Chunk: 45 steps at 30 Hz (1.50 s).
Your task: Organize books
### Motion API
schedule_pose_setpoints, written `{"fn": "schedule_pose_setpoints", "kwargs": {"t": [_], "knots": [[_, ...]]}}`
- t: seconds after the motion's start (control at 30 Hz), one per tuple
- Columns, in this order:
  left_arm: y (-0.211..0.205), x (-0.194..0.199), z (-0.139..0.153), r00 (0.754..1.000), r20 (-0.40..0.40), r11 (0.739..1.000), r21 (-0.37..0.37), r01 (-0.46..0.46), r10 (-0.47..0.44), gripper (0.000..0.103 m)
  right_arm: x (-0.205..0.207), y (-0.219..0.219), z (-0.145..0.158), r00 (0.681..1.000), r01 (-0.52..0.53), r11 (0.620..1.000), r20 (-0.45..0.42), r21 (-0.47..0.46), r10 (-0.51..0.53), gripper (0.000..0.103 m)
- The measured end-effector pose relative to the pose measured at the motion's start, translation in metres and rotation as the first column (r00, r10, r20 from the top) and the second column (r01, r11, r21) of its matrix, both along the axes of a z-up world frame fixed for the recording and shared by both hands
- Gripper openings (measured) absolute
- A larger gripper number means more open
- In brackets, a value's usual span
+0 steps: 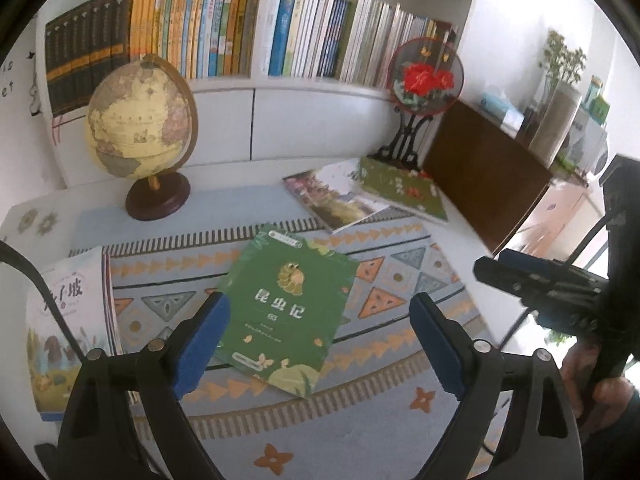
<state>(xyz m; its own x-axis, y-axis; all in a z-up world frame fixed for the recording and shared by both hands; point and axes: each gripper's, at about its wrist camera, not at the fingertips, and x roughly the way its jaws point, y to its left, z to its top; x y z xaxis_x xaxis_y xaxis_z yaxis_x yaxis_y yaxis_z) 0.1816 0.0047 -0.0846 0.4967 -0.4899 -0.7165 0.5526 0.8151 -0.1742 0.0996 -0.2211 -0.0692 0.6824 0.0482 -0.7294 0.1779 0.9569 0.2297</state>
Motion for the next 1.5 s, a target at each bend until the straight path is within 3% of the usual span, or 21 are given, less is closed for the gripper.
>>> {"fn": "schedule_pose_setpoints", "kwargs": {"t": [0.07, 0.23, 0.47, 0.53, 0.73, 0.93, 1.1, 1.5], "knots": [[0.002, 0.017, -0.016, 0.998, -0.060, 1.000, 0.026, 0.010, -0.009, 0.093, 0.006, -0.002, -0.012, 1.000, 0.002, 0.998, -0.014, 0.068, -0.001, 0.070], [0.008, 0.062, -0.064, 0.991, -0.132, 0.995, 0.087, 0.040, -0.028, 0.093, 0.030, 0.008, -0.059, 0.993, 0.046, 0.989, -0.112, 0.140, -0.030, 0.070], [0.015, 0.110, -0.139, 0.981, -0.194, 0.982, 0.183, 0.042, -0.006, 0.093, 0.060, 0.025, -0.121, 0.981, 0.086, 0.987, -0.187, 0.138, -0.059, 0.070], [0.017, 0.117, -0.152, 0.978, -0.207, 0.983, 0.177, 0.039, -0.001, 0.093, 0.065, 0.026, -0.135, 0.973, 0.119, 0.980, -0.213, 0.158, -0.084, 0.070], [0.017, 0.130, -0.169, 0.977, -0.214, 0.983, 0.180, 0.032, 0.007, 0.093, 0.072, 0.036, -0.150, 0.969, 0.155, 0.977, -0.218, 0.149, -0.120, 0.070], [0.013, 0.131, -0.172, 0.985, -0.171, 0.978, 0.200, 0.064, -0.030, 0.093, 0.074, 0.049, -0.159, 0.963, 0.178, 0.979, -0.222, 0.103, -0.152, 0.070], [0.007, 0.130, -0.176, 0.990, -0.138, 0.979, 0.199, 0.053, -0.025, 0.102, 0.078, 0.055, -0.165, 0.957, 0.185, 0.979, -0.243, 0.083, -0.161, 0.070], [0.007, 0.127, -0.180, 0.998, -0.063, 0.983, 0.180, 0.026, -0.015, 0.103, 0.087, 0.059, -0.171, 0.962, 0.171, 0.984, -0.207, -0.053, -0.178, 0.070]]}}
